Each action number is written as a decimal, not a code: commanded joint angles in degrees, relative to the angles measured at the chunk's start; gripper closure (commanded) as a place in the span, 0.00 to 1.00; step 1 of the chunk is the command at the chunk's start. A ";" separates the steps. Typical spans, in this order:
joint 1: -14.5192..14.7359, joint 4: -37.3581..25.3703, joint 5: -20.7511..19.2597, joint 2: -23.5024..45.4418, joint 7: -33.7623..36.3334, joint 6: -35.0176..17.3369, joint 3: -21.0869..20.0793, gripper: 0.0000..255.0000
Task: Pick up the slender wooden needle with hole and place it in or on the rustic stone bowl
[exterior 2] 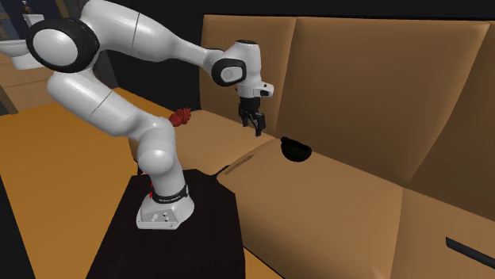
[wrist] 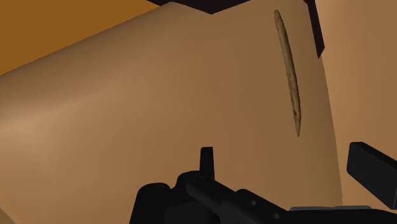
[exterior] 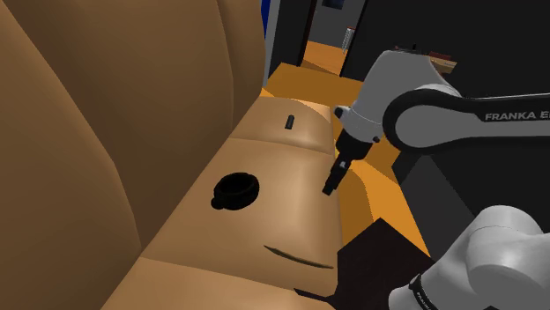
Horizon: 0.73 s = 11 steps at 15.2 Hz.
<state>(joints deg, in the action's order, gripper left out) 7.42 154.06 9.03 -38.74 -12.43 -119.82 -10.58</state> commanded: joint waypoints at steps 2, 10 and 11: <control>1.83 3.12 0.86 2.92 -0.61 -5.21 -1.93 0.00; 5.82 8.22 2.16 15.69 -1.25 -20.54 -7.68 0.00; 6.16 8.58 2.06 17.73 -1.16 -22.60 -8.46 0.00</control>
<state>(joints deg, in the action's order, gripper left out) 13.11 161.93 11.04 -22.99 -13.66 -139.97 -18.19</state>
